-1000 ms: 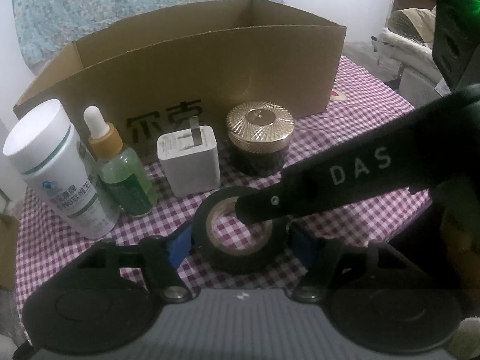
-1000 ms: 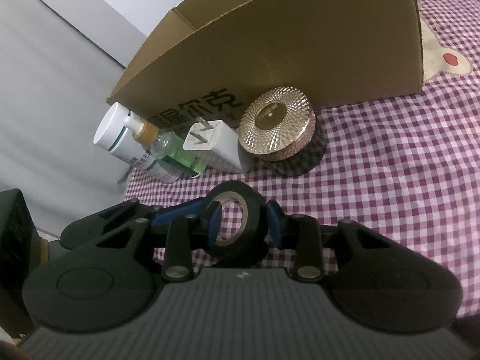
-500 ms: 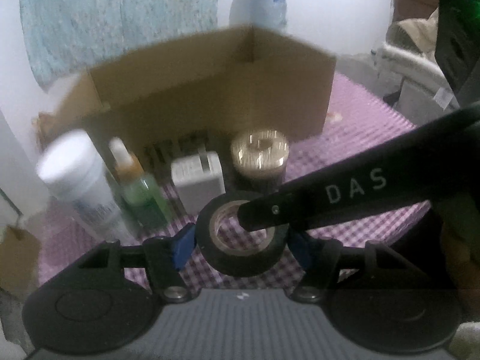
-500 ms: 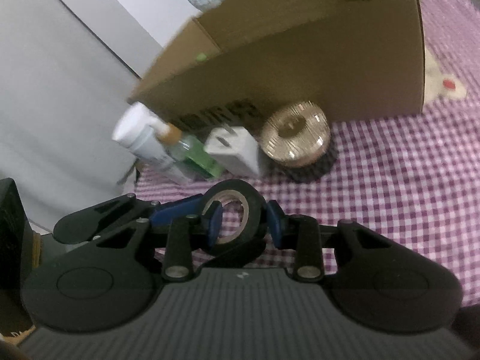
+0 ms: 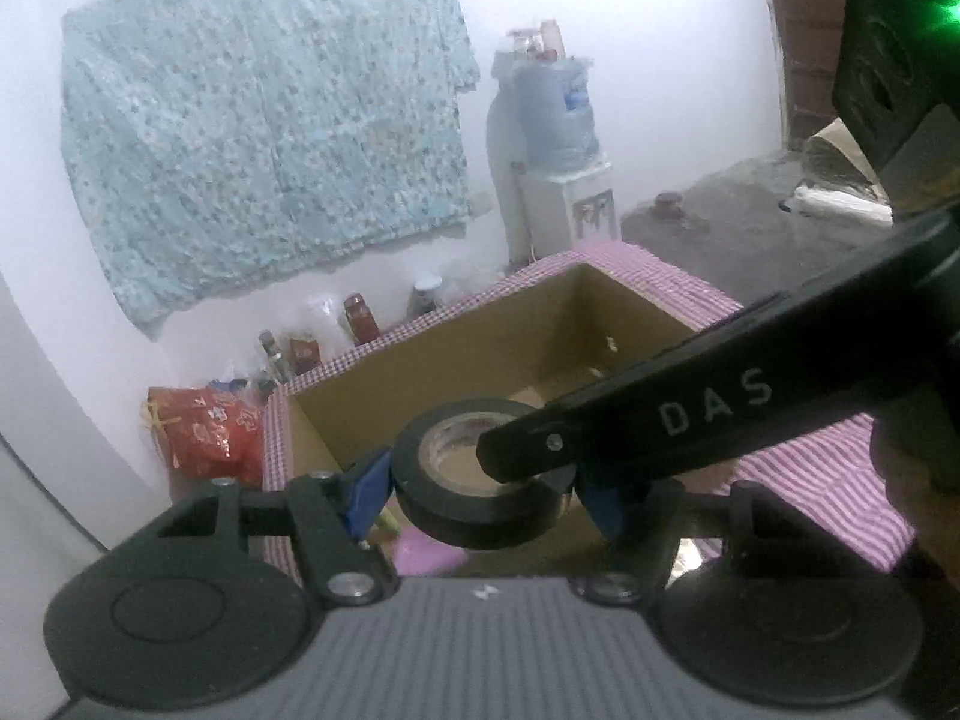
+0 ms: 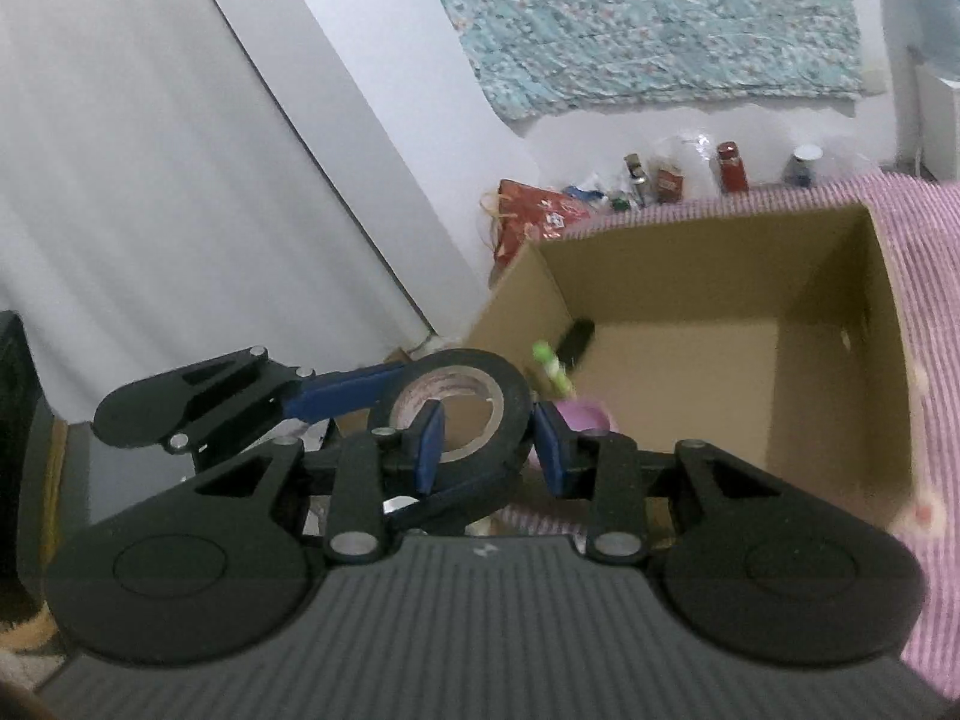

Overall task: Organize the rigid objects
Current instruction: 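Carry the black tape roll into the box and open the right gripper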

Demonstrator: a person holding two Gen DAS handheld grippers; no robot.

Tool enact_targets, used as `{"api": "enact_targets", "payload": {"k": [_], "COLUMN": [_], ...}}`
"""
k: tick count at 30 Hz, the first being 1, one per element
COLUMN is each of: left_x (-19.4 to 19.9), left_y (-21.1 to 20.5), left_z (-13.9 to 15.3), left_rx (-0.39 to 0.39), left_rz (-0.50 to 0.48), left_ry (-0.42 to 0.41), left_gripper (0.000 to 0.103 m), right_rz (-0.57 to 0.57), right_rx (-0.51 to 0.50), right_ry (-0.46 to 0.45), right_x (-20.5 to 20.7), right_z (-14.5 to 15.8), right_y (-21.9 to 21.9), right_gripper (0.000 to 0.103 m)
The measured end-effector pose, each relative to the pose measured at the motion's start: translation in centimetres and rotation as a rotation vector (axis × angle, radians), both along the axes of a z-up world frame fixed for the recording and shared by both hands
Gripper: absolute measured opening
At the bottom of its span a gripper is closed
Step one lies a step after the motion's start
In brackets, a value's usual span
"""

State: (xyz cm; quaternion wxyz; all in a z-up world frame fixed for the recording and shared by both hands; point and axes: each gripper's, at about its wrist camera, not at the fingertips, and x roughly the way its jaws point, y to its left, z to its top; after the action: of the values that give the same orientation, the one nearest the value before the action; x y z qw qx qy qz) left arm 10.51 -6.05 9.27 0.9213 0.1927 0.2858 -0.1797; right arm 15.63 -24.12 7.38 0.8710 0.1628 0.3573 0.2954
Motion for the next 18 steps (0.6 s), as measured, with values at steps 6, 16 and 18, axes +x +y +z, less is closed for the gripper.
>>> {"api": "enact_targets", "payload": {"k": [6,16,18], "left_x": [9.7,21.4,22.3], "left_y": [0.5,0.0,-0.1], "left_z": [0.1,-6.0,-7.2], "left_rx": [0.013,0.125,0.146], "left_rz": [0.027,0.11,0.127], "left_ry": [0.217,0.479,0.512], "left_gripper": [0.067,0.067,0.067], "right_rz": [0.017,-0.009,-0.018], "right_rx": [0.069,0.076,0.068], "right_ry": [0.234,0.543,0.578], "right_x": [11.6,21.7,22.0], "right_z": [-0.4,-8.2,-9.7], "right_y": [-0.6,0.8,1.6], "right_gripper": [0.032,0.032,0.032]}}
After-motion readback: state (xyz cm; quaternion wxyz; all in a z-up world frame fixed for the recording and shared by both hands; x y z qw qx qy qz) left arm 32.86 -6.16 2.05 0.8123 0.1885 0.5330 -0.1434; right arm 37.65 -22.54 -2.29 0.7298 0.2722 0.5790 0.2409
